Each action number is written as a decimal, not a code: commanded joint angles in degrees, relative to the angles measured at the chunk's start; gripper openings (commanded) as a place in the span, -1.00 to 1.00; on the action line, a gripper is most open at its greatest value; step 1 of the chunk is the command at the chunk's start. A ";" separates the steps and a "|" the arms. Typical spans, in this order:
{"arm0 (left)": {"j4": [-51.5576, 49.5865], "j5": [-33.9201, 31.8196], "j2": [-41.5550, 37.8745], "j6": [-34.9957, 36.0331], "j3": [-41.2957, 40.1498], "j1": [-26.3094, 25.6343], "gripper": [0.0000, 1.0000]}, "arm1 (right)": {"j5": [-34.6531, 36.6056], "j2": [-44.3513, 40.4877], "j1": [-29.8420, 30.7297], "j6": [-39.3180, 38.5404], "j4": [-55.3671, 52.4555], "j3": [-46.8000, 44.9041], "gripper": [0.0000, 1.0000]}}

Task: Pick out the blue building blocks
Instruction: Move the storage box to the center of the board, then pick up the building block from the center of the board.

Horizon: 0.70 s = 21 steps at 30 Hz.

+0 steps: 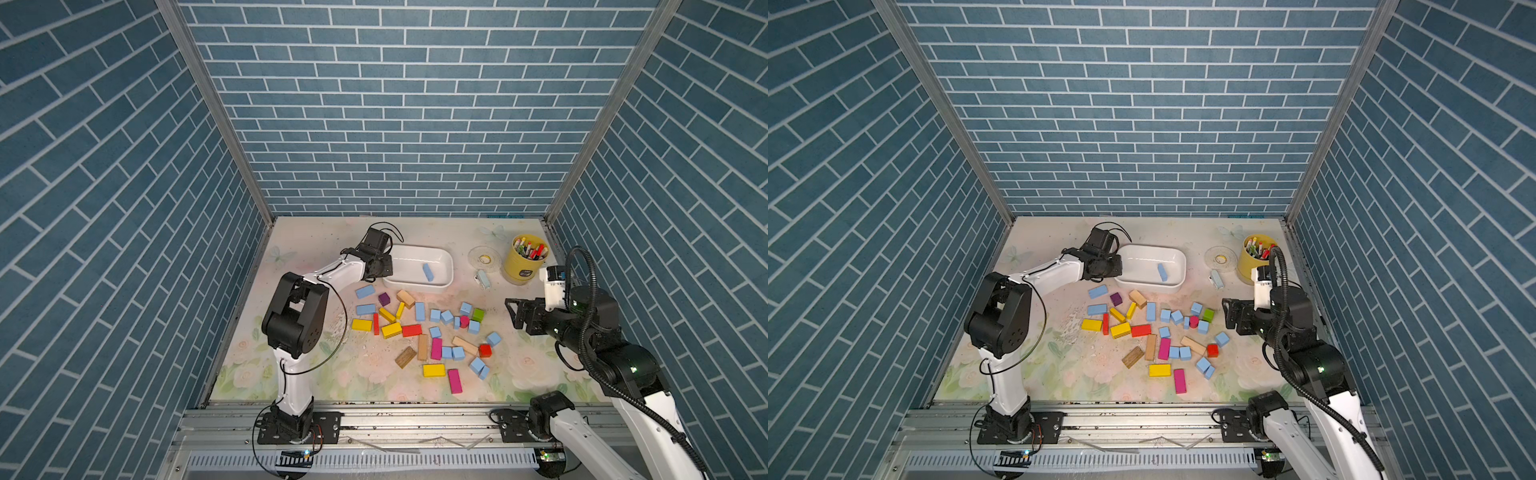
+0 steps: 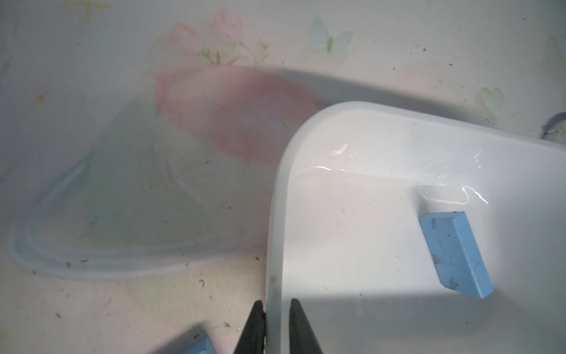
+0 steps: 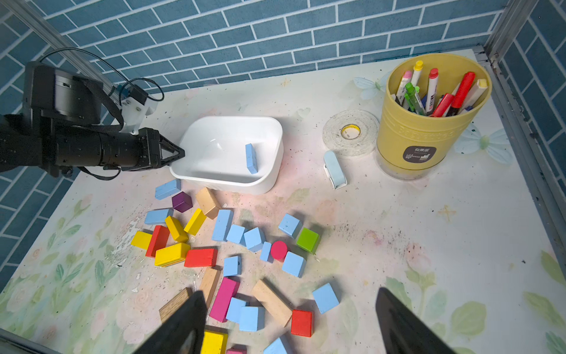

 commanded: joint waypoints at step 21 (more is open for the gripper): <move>5.95 -10.89 -30.90 2.02 -25.20 2.36 0.84 | -3.03 2.95 0.07 2.99 1.29 -2.10 0.72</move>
